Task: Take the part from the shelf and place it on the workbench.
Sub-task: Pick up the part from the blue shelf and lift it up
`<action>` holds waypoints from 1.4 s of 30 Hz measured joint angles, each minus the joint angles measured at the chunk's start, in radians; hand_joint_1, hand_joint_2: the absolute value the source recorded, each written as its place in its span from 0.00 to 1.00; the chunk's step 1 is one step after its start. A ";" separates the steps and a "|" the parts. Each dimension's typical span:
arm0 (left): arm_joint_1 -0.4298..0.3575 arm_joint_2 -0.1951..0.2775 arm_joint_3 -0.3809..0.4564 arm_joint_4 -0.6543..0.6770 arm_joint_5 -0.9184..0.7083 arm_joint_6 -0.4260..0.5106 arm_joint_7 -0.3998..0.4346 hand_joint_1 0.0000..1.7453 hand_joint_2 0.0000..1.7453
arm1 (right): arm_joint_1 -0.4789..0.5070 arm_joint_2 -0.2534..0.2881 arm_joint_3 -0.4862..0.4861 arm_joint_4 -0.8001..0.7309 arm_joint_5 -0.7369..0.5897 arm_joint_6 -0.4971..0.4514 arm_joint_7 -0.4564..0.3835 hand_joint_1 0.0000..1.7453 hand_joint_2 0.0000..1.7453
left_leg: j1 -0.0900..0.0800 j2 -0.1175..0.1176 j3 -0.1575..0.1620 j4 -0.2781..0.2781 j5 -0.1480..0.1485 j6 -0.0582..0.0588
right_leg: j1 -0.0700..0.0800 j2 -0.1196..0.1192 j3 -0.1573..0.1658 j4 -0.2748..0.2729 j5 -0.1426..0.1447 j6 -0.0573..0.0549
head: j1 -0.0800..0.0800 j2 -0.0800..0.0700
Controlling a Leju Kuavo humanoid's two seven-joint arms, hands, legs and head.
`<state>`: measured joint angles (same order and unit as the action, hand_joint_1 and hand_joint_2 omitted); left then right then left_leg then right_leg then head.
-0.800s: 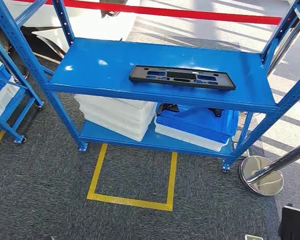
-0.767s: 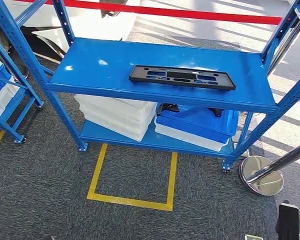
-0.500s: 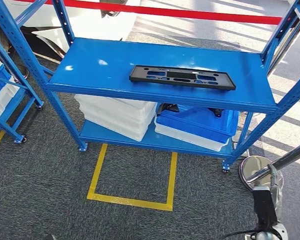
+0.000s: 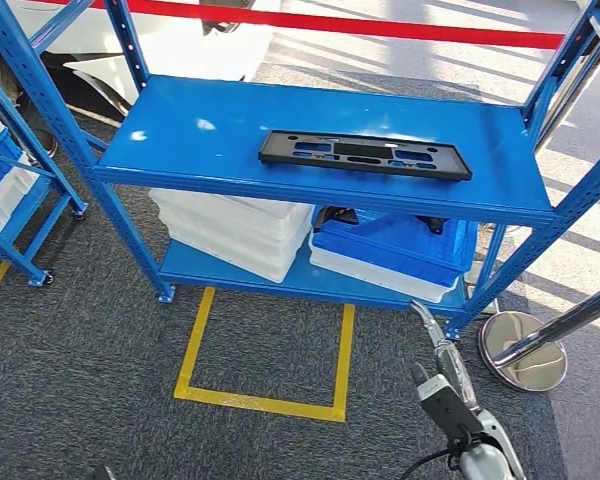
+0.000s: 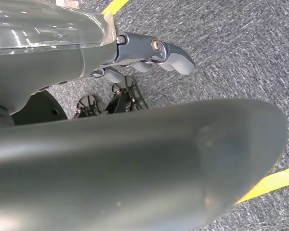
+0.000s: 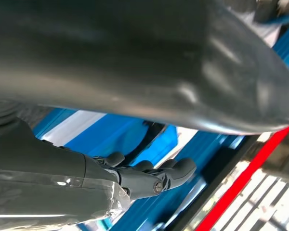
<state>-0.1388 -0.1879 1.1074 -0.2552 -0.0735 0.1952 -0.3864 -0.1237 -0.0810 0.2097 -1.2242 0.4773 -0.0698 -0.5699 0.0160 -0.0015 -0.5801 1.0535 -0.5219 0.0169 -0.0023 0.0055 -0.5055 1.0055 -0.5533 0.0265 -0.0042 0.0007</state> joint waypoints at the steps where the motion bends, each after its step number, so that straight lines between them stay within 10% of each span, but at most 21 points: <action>1: 0.000 0.000 0.000 0.000 0.000 -0.001 0.000 0.00 0.00 | 0.002 -0.002 0.017 -0.009 -0.005 0.007 -0.001 0.00 0.00 | 0.000 0.000 0.000 0.000 0.000 0.000 | 0.000 0.000 0.000 0.000 0.000 0.000 | 0.000 0.000; 17: -0.006 -0.006 -0.048 0.007 0.000 -0.046 -0.067 0.00 0.00 | 0.071 0.006 0.386 -0.208 -0.060 0.007 0.024 0.00 0.00 | 0.001 0.000 0.000 0.000 0.000 0.000 | 0.001 0.000 0.000 0.000 0.000 0.000 | 0.000 0.000; 42: -0.006 -0.014 -0.181 0.016 0.000 -0.217 -0.159 0.00 0.00 | -0.042 0.007 0.355 -0.159 0.136 -0.244 0.146 0.00 0.00 | -0.001 0.000 0.000 0.001 0.000 0.000 | 0.000 0.000 0.000 0.000 0.000 0.000 | 0.000 0.000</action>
<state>-0.1444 -0.2014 0.9259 -0.2396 -0.0732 -0.0219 -0.5455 -0.1661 -0.0737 0.5646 -1.3831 0.6133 -0.3134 -0.4238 0.0155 -0.0016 -0.5801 1.0540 -0.5217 0.0168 -0.0026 0.0057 -0.5055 1.0050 -0.5530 0.0267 -0.0042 0.0007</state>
